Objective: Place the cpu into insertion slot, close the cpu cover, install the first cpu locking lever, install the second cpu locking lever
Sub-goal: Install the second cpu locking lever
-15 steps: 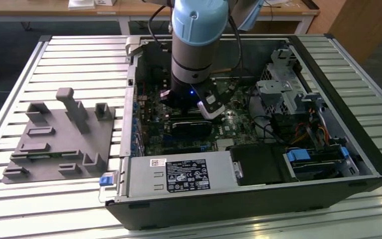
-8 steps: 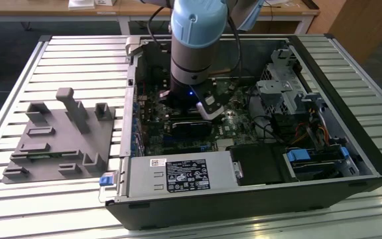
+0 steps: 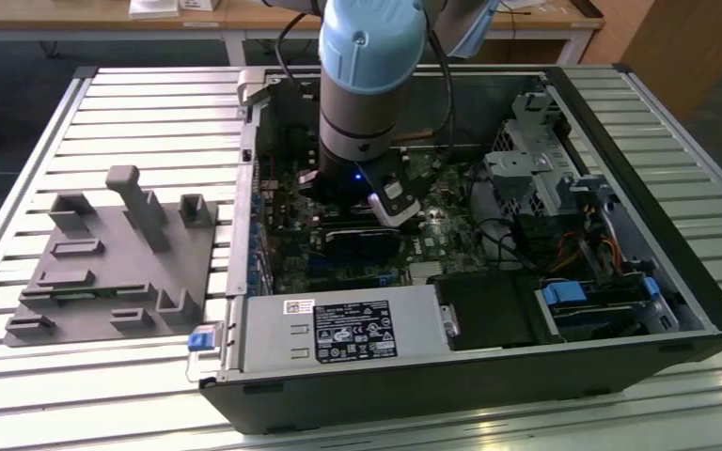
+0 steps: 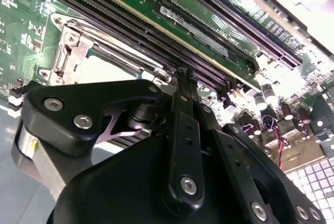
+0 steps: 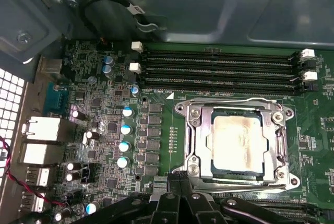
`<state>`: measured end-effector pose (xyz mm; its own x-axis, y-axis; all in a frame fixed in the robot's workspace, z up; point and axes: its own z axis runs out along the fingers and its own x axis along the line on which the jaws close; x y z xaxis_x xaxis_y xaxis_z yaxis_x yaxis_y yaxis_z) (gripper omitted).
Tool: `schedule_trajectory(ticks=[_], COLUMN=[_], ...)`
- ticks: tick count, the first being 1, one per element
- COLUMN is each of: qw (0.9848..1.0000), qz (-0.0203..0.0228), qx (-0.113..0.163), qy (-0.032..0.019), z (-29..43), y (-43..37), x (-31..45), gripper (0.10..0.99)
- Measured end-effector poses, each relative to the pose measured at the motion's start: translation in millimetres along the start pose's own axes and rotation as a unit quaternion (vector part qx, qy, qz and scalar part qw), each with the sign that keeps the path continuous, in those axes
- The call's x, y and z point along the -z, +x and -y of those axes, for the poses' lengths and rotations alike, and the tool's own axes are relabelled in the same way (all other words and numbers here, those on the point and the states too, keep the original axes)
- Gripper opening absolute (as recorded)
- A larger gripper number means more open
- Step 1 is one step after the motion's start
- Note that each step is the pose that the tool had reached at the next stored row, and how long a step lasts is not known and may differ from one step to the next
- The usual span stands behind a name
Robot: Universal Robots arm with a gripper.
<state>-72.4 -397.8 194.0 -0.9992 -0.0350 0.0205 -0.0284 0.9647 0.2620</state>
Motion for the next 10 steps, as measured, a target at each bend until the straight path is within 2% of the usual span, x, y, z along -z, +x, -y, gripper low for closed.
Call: schedule_trajectory(ticks=[5, 10], qw=[1.0, 1.0], qz=[0.0004, 0.0003], qx=[0.0, 0.0], qy=[-0.0058, -0.0086], z=[0.0, 0.2], y=[-0.1, 0.0], x=[-0.5, -1.5], gripper=[0.106, 0.106])
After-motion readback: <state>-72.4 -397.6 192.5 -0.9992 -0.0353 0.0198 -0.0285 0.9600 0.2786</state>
